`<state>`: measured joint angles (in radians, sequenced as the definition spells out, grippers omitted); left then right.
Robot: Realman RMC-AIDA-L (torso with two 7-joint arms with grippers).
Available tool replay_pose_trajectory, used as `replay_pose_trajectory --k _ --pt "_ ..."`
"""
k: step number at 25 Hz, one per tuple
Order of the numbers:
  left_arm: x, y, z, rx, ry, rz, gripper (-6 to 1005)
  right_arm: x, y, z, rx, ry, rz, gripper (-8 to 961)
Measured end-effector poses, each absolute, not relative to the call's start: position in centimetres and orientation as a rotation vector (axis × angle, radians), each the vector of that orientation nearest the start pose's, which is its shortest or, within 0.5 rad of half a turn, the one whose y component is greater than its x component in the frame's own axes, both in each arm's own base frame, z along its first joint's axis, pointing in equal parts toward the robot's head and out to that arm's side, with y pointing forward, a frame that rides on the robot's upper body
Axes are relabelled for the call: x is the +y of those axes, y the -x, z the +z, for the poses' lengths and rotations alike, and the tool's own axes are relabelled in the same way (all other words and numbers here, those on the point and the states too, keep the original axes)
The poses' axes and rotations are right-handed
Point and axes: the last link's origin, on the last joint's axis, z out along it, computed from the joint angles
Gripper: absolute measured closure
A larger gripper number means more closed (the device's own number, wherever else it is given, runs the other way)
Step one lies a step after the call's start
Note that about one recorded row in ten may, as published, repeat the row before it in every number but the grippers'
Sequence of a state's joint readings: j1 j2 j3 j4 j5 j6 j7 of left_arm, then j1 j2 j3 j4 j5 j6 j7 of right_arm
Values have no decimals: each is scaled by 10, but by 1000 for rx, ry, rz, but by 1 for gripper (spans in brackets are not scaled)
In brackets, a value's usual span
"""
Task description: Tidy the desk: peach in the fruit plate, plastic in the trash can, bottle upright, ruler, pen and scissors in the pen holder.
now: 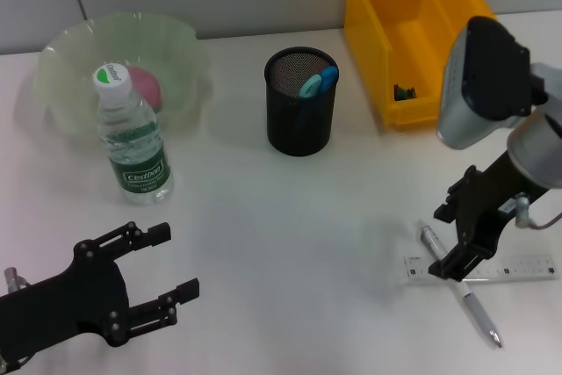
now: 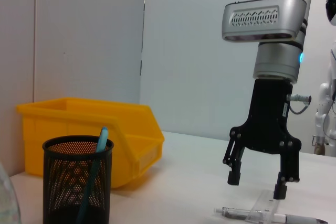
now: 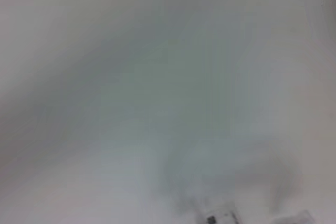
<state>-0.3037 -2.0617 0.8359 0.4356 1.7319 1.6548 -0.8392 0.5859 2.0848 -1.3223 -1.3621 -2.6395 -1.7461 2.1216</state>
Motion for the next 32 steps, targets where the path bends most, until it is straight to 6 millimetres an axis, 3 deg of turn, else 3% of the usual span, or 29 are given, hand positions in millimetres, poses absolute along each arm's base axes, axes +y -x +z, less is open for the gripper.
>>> replay_pose_trajectory --k 7,32 --pt "244 304 -25 -323 2641 -897 215 329 -199 -5 483 2897 -766 180" --pt "244 303 -24 -316 2642 -898 215 331 -203 -30 442 2896 -821 237"
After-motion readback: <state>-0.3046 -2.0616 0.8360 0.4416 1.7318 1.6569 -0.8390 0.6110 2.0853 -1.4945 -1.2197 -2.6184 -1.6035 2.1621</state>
